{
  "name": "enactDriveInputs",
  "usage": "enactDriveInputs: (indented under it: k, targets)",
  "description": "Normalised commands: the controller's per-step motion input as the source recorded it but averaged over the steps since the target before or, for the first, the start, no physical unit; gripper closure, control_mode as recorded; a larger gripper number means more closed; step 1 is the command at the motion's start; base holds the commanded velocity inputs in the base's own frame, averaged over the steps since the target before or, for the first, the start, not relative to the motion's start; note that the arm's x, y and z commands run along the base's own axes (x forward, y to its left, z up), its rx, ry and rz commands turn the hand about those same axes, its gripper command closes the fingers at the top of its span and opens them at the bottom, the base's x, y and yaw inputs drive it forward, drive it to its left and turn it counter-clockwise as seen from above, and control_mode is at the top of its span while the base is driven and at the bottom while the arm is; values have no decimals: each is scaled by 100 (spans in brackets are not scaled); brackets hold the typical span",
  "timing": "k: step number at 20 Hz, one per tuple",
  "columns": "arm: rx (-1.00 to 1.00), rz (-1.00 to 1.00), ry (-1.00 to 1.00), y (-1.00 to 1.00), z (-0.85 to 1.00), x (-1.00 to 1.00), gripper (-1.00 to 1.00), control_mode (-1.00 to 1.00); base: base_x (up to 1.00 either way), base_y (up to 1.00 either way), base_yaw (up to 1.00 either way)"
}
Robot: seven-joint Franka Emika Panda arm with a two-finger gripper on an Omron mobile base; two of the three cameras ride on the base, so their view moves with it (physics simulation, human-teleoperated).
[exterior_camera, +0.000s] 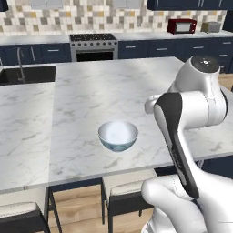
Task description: There is a bowl on the dining counter. Grab a lemon wedge from the fridge and place it in the bowl. Then get the liquor bottle and glass cup from the cabinet and place them next to the bowl.
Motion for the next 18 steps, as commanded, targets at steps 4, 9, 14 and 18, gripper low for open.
enactDriveInputs:
  k: [4, 9, 14, 18]
  targets:
    - [0, -19, 13, 77, -43, 63, 100, -100, 0, 0, 0]
    - [0, -12, 16, 40, -47, 87, 100, -100, 0, 0, 0]
    - [0, -11, 14, 0, -58, 84, 100, -100, 0, 0, 0]
    - [2, -2, 12, 0, -72, 60, 100, -100, 0, 0, 0]
